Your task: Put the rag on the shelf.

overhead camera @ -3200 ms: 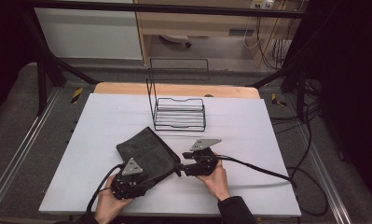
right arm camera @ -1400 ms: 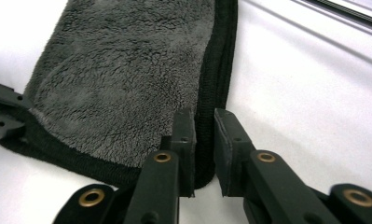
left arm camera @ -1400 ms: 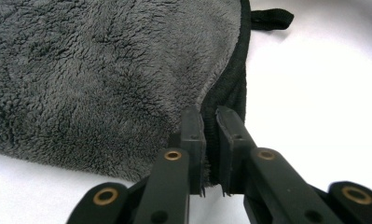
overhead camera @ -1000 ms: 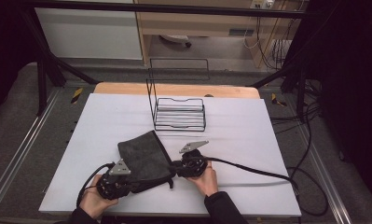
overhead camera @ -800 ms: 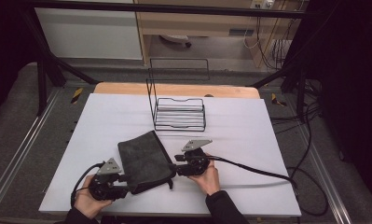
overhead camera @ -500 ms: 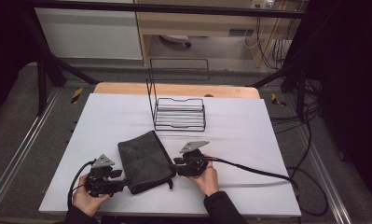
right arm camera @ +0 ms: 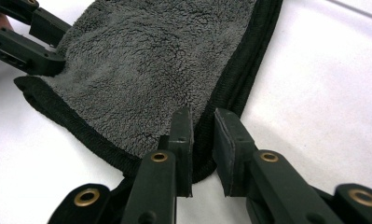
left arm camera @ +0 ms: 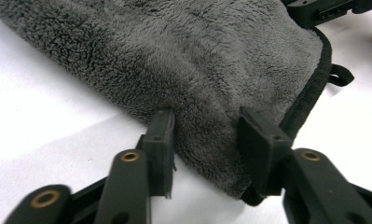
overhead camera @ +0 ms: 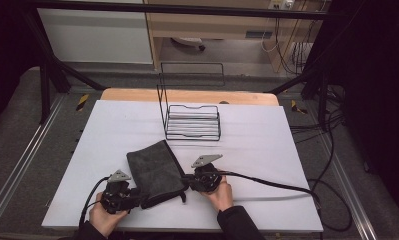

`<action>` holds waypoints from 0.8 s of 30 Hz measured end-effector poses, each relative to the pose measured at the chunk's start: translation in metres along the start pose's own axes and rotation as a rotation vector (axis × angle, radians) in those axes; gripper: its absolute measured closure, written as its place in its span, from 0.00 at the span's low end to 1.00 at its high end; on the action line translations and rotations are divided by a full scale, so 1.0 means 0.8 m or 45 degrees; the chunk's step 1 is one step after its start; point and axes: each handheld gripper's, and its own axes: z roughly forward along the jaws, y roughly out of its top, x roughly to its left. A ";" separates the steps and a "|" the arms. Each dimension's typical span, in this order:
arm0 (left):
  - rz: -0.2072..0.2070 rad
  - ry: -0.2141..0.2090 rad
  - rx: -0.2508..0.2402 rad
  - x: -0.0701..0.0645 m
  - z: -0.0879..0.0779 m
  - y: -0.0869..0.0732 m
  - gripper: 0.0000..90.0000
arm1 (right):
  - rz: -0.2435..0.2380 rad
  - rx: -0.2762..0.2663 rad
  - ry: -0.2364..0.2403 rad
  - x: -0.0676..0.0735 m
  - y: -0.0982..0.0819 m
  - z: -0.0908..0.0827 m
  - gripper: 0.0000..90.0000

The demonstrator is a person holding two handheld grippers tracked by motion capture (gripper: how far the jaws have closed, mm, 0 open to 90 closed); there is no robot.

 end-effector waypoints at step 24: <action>0.143 -0.001 0.131 0.049 -0.045 0.002 0.93 | -0.047 -0.079 -0.061 0.008 0.009 -0.031 0.52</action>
